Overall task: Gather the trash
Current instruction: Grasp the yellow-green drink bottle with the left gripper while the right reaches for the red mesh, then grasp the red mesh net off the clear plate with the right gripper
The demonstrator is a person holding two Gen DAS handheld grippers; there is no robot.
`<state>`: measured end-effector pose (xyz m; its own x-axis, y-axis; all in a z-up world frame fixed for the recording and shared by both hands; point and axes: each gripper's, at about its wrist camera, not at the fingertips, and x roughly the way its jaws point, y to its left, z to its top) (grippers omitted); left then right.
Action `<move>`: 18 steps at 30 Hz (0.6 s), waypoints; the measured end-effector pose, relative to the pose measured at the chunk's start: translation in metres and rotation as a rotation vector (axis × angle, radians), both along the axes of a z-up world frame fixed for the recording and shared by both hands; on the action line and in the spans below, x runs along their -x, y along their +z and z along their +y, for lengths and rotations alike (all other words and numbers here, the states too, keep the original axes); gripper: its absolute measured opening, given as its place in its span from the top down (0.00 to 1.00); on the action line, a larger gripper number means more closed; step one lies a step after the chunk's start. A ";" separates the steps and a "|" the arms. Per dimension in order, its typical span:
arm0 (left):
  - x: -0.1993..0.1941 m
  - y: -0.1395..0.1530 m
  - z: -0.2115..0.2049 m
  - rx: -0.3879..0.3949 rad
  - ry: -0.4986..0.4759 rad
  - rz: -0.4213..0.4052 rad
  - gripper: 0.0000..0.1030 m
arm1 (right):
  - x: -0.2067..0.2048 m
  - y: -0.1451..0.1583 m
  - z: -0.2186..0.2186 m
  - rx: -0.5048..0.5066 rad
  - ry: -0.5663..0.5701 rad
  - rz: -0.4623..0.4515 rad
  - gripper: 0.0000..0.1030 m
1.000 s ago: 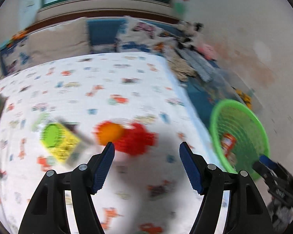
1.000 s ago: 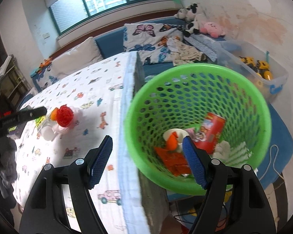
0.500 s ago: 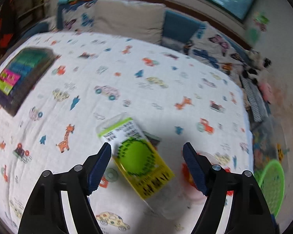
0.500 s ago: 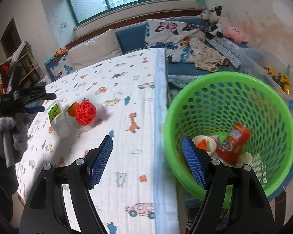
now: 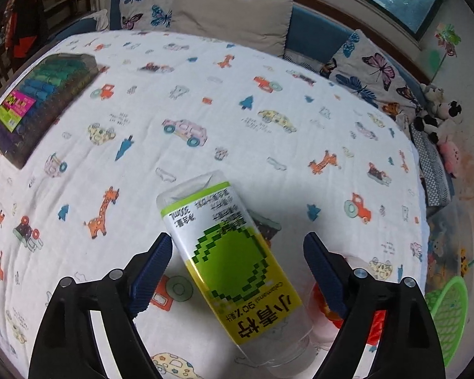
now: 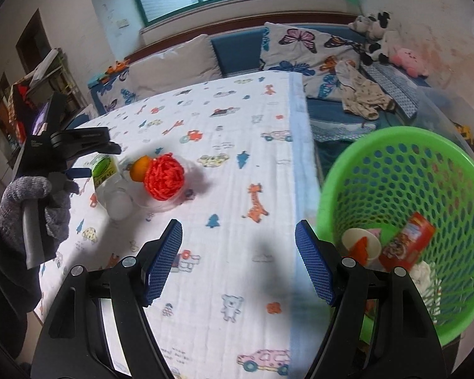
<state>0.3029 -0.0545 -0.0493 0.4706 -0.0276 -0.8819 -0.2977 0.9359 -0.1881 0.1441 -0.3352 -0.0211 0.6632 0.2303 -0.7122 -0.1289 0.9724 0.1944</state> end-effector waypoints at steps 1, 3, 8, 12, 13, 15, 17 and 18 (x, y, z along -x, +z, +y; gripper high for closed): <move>0.000 -0.002 0.001 0.004 0.005 0.009 0.20 | -0.002 0.000 0.003 0.002 0.008 -0.001 0.28; 0.001 -0.008 0.001 0.015 0.017 0.026 0.20 | -0.005 -0.001 0.009 0.006 0.022 0.000 0.28; 0.003 -0.019 -0.005 0.028 0.014 0.053 0.22 | -0.011 -0.002 0.019 0.013 0.046 0.002 0.28; 0.004 -0.022 -0.008 0.022 -0.004 0.055 0.29 | -0.016 -0.002 0.027 0.019 0.067 -0.001 0.28; 0.005 -0.022 -0.007 0.035 -0.012 0.057 0.30 | -0.017 -0.002 0.029 0.020 0.075 -0.003 0.28; 0.005 -0.020 -0.006 0.044 -0.032 0.058 0.33 | -0.020 -0.002 0.034 0.023 0.087 -0.002 0.28; 0.006 -0.017 -0.006 0.033 -0.069 0.058 0.36 | -0.024 -0.002 0.038 0.023 0.098 -0.001 0.28; 0.007 -0.016 -0.006 0.028 -0.079 0.057 0.36 | -0.025 -0.003 0.040 0.025 0.104 -0.001 0.28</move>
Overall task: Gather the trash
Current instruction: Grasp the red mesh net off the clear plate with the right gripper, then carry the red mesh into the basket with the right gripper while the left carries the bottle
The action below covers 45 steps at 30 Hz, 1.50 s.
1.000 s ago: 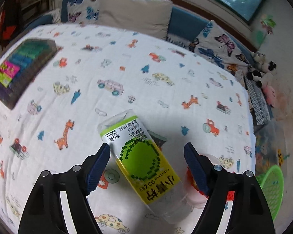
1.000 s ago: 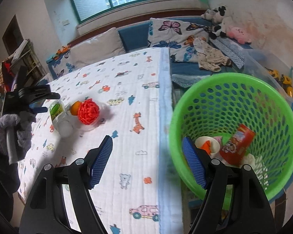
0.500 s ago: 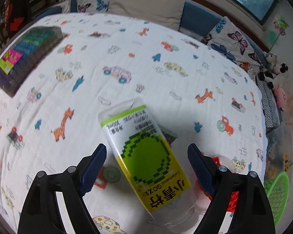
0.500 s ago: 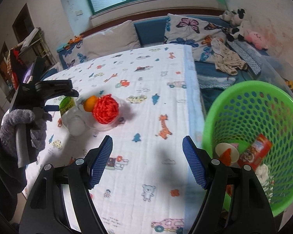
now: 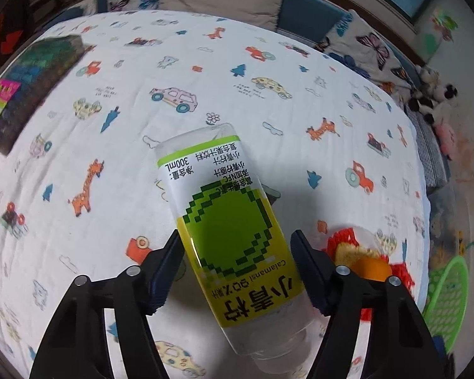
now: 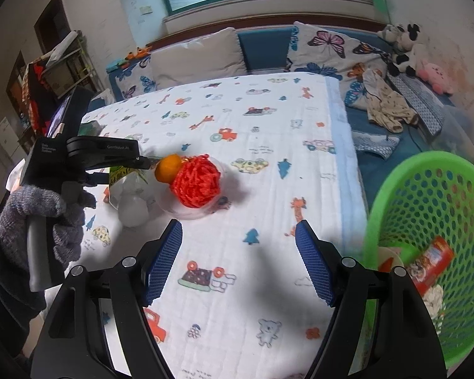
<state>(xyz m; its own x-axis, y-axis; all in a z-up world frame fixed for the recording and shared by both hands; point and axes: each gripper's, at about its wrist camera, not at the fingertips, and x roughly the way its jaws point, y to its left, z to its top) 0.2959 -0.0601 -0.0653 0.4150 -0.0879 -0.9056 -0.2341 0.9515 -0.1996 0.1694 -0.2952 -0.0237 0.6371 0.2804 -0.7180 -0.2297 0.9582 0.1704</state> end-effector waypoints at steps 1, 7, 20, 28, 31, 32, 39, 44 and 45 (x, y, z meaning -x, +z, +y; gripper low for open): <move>0.002 0.002 0.002 0.000 -0.015 -0.002 0.37 | -0.002 0.000 0.004 0.002 0.007 0.000 0.28; 0.009 0.007 0.017 0.025 -0.078 0.020 0.39 | -0.016 -0.001 0.028 0.015 0.060 -0.004 0.28; 0.027 0.007 0.051 0.051 -0.153 0.049 0.39 | -0.063 -0.024 0.067 0.110 0.117 0.024 0.32; 0.028 0.005 0.052 0.055 -0.176 0.042 0.39 | -0.071 -0.041 0.088 0.222 0.146 0.024 0.53; 0.029 0.005 0.051 0.052 -0.182 0.037 0.39 | -0.067 -0.037 0.089 0.232 0.144 0.005 0.58; 0.030 0.006 0.051 0.050 -0.186 0.034 0.40 | -0.065 -0.034 0.088 0.227 0.142 -0.002 0.59; 0.037 0.010 0.054 0.061 -0.182 0.021 0.40 | -0.044 -0.009 0.086 0.191 0.141 -0.068 0.64; 0.045 0.015 0.059 0.062 -0.180 0.009 0.41 | -0.031 0.007 0.094 0.165 0.160 -0.114 0.64; 0.046 0.016 0.061 0.062 -0.179 0.007 0.41 | -0.029 0.011 0.096 0.161 0.164 -0.123 0.64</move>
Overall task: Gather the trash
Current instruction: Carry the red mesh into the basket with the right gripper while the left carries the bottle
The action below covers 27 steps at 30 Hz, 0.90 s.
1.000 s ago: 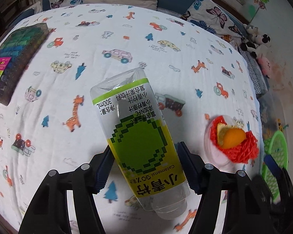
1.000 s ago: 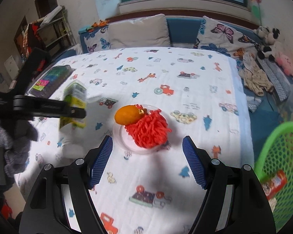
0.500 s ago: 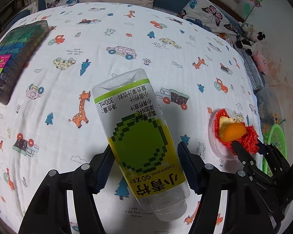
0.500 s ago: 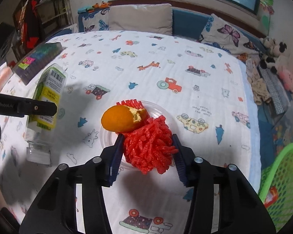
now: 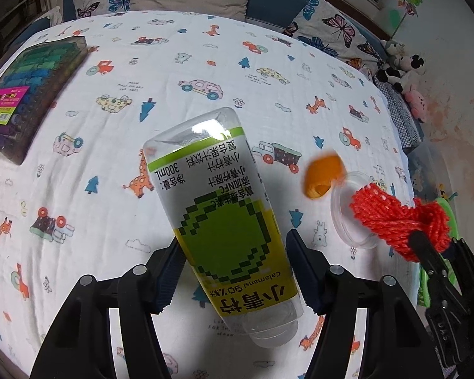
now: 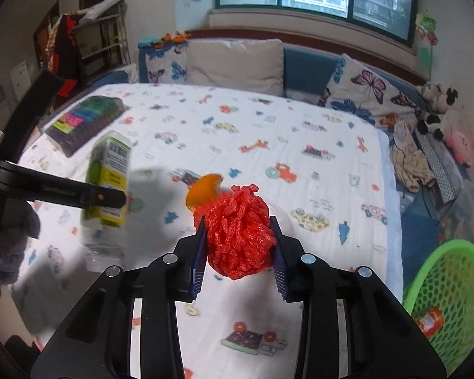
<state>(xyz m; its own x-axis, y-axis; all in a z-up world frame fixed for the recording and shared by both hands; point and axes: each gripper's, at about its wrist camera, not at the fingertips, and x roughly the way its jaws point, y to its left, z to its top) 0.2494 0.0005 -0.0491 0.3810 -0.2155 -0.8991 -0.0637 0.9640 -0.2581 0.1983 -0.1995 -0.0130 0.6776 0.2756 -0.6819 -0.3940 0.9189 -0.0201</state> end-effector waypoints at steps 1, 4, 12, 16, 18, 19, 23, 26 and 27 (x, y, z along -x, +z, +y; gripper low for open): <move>0.002 0.001 0.001 0.000 0.003 -0.001 0.41 | 0.001 0.002 0.002 0.003 0.001 -0.006 0.64; 0.007 0.005 0.003 0.000 -0.003 -0.008 0.41 | 0.006 0.007 0.003 -0.001 0.000 -0.014 0.64; 0.019 0.018 -0.009 0.019 -0.056 -0.034 0.43 | 0.021 0.017 -0.018 -0.015 -0.054 -0.017 0.64; 0.024 0.024 -0.023 0.041 -0.101 -0.045 0.44 | 0.032 0.017 -0.038 -0.023 -0.103 -0.012 0.64; 0.027 0.028 -0.032 0.051 -0.128 -0.056 0.44 | 0.037 0.017 -0.050 -0.025 -0.134 -0.007 0.64; 0.029 0.030 -0.037 0.055 -0.145 -0.062 0.44 | 0.040 0.017 -0.055 -0.026 -0.145 -0.006 0.64; 0.035 0.041 -0.059 0.078 -0.204 -0.083 0.45 | 0.053 0.017 -0.081 -0.027 -0.206 -0.009 0.64; 0.039 0.051 -0.075 0.098 -0.247 -0.102 0.45 | 0.063 0.018 -0.105 -0.032 -0.270 -0.011 0.64; 0.039 0.055 -0.083 0.102 -0.263 -0.108 0.45 | 0.065 0.018 -0.112 -0.035 -0.285 -0.010 0.64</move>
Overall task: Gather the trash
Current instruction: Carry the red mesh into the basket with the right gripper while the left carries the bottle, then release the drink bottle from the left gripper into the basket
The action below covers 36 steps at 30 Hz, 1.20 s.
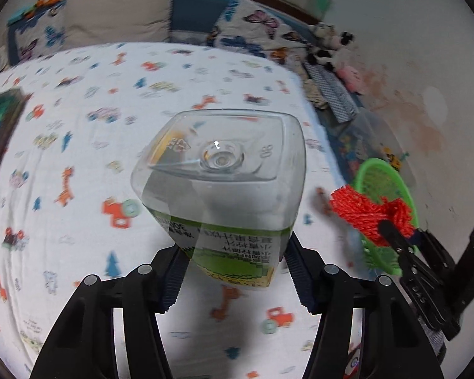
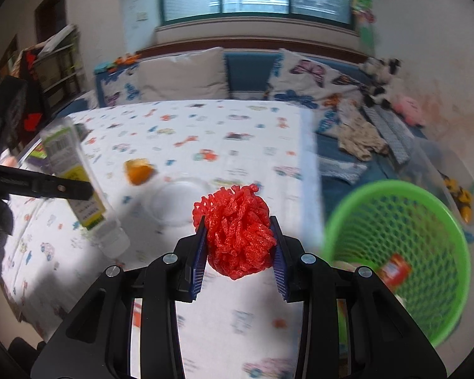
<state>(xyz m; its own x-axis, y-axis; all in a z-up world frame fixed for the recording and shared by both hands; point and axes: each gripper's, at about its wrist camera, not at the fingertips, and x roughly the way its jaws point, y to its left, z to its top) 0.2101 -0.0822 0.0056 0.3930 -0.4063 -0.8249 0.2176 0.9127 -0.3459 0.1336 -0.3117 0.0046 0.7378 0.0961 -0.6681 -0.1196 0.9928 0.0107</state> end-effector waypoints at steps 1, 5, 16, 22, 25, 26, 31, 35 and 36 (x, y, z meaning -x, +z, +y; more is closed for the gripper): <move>0.001 0.004 -0.007 0.006 -0.015 -0.003 0.45 | 0.004 0.001 -0.012 -0.004 -0.030 -0.001 0.64; 0.002 0.021 -0.040 0.031 -0.080 -0.031 0.45 | 0.016 0.005 -0.051 -0.006 -0.125 -0.007 0.64; 0.001 0.052 -0.143 0.093 -0.267 -0.074 0.45 | 0.039 -0.007 -0.138 -0.006 -0.353 0.023 0.60; 0.000 0.048 -0.201 0.082 -0.347 -0.085 0.45 | 0.053 -0.016 -0.166 -0.049 -0.415 0.032 0.49; -0.002 0.041 -0.227 0.075 -0.380 -0.080 0.45 | 0.061 -0.015 -0.175 -0.055 -0.435 0.027 0.44; -0.003 0.038 -0.235 0.070 -0.389 -0.081 0.45 | 0.064 -0.014 -0.178 -0.056 -0.441 0.024 0.43; -0.004 0.021 -0.270 0.047 -0.433 -0.073 0.45 | 0.074 -0.011 -0.187 -0.073 -0.464 0.012 0.41; -0.004 0.005 -0.288 0.033 -0.454 -0.055 0.45 | 0.083 -0.010 -0.191 -0.079 -0.470 0.006 0.41; -0.003 0.002 -0.291 0.027 -0.458 -0.052 0.45 | 0.086 -0.010 -0.192 -0.083 -0.471 0.005 0.41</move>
<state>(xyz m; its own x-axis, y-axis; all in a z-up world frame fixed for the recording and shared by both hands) 0.2133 -0.3734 0.0071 0.2080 -0.5692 -0.7955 0.6142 0.7089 -0.3467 0.0481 -0.5042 -0.0052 0.7108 -0.1951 -0.6758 0.3435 0.9347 0.0913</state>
